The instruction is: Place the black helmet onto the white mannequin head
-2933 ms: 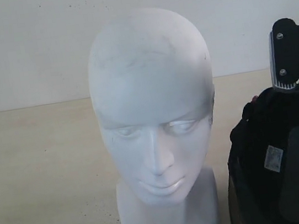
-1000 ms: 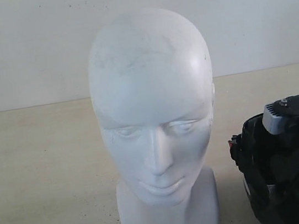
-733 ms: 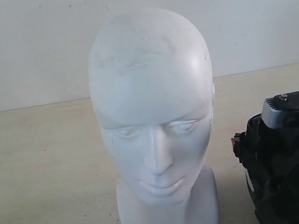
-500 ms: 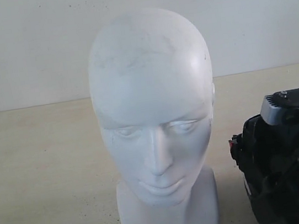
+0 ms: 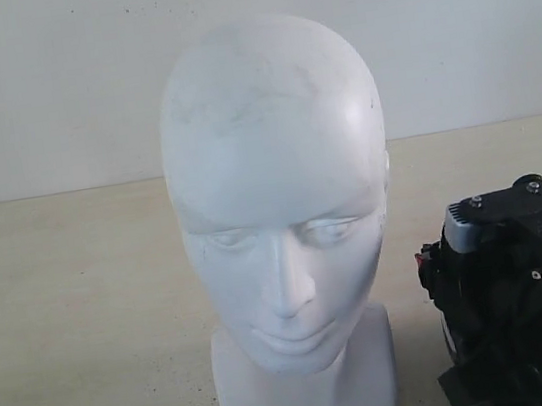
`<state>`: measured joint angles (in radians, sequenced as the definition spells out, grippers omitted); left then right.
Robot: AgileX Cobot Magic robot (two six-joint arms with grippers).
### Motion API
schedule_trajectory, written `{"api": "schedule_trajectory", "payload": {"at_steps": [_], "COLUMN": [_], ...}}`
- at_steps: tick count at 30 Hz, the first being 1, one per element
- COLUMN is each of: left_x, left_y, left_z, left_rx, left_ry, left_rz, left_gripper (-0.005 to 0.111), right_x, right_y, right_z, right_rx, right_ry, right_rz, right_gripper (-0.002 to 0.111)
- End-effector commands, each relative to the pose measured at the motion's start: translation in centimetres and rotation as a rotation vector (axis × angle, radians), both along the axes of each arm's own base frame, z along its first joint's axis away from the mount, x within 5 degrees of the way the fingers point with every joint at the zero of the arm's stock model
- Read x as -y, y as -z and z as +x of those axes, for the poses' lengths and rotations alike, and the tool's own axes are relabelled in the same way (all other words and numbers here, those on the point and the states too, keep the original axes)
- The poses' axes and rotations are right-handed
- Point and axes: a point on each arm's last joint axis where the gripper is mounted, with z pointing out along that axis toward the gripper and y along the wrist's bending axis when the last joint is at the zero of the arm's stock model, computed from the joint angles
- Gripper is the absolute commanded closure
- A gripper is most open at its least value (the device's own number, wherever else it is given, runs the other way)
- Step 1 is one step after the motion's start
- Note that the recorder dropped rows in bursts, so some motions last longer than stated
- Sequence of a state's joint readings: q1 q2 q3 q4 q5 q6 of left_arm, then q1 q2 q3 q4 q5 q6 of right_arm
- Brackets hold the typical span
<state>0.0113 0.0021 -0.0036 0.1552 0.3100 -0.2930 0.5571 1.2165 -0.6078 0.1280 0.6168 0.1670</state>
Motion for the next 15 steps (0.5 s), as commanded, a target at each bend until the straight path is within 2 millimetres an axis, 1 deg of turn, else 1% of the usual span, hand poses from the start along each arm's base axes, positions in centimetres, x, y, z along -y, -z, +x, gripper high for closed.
{"api": "schedule_trajectory", "payload": {"at_steps": [1, 5, 15], "left_x": [0.0, 0.0, 0.0], "left_y": [0.07, 0.07, 0.07], "left_z": [0.0, 0.0, 0.0], "left_rx": [0.003, 0.003, 0.003], "left_ry": [-0.002, -0.002, -0.002], "left_rz": [-0.001, -0.001, -0.001], "left_gripper": [0.102, 0.102, 0.102], "right_x": [-0.17, -0.28, -0.47], "right_y": [0.9, 1.29, 1.12], "right_z": [0.56, 0.74, 1.06], "right_rx": [-0.003, -0.015, 0.011], "right_ry": [0.002, 0.005, 0.045], "right_rz": [-0.028, -0.032, 0.004], "right_gripper": [0.043, 0.043, 0.043]}}
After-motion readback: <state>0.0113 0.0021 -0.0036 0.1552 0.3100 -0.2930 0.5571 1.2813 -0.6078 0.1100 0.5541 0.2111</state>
